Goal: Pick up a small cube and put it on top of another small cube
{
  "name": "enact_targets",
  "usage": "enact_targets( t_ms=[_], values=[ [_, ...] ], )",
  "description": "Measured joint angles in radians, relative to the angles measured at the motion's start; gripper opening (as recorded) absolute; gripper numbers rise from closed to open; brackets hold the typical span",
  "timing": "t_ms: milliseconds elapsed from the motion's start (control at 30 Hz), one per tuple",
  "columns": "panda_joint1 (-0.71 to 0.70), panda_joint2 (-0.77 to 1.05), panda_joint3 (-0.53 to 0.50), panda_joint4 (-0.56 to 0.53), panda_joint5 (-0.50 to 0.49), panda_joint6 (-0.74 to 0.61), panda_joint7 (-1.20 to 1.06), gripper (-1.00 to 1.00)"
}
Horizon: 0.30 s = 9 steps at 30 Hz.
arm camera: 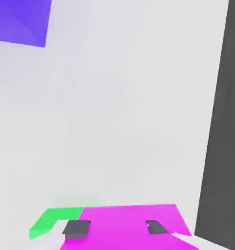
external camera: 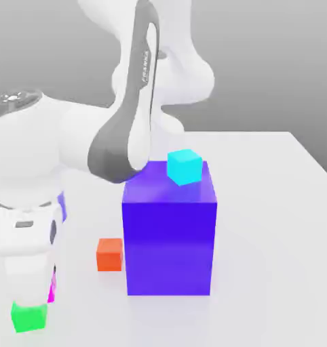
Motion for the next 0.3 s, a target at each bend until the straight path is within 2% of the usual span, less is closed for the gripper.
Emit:
enact_targets(
  t_ms=[167, 200, 300],
  values=[
    [-0.066, 0.120, 0.065, 0.010, 0.124, 0.095, -0.110, -1.00],
    [-0.085, 0.143, 0.087, 0.013, 0.145, 0.114, -0.126, 1.00],
    [-0.085, 0.143, 0.087, 0.013, 0.145, 0.113, -0.126, 1.00]
  ],
)
